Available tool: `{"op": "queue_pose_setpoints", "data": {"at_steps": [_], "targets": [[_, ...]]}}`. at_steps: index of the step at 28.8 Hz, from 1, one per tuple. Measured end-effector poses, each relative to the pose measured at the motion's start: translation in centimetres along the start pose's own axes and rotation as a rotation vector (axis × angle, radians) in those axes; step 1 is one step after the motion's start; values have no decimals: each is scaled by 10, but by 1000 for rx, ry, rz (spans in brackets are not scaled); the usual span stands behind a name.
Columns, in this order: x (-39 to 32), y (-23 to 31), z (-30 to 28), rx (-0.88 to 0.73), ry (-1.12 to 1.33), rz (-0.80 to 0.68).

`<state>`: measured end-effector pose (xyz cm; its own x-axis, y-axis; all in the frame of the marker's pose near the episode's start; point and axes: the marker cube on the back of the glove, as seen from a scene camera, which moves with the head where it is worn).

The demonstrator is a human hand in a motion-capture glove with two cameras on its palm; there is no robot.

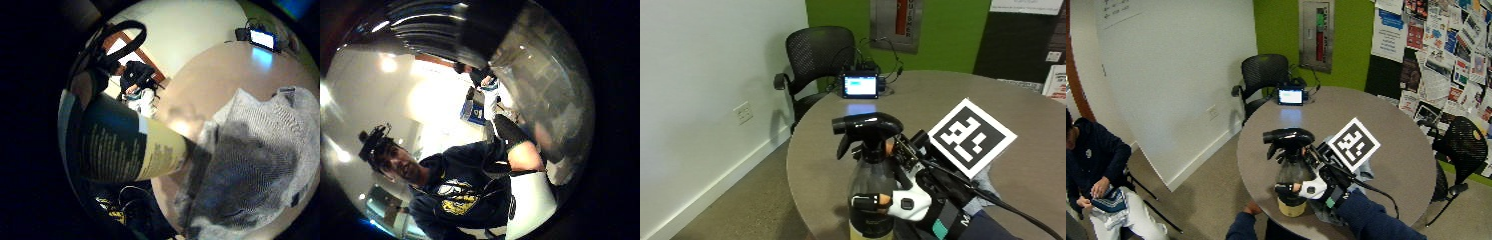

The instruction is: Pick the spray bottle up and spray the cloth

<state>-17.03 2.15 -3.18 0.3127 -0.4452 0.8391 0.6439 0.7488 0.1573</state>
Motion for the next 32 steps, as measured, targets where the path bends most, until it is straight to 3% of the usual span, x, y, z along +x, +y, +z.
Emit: {"op": "queue_pose_setpoints", "data": {"at_steps": [5,15,26,32], "targets": [[-17,11,-5,-22,24,28],[8,48,-48,-13,382,82],[68,155,-102,-75,783,548],[115,222,-122,-31,859,728]]}}
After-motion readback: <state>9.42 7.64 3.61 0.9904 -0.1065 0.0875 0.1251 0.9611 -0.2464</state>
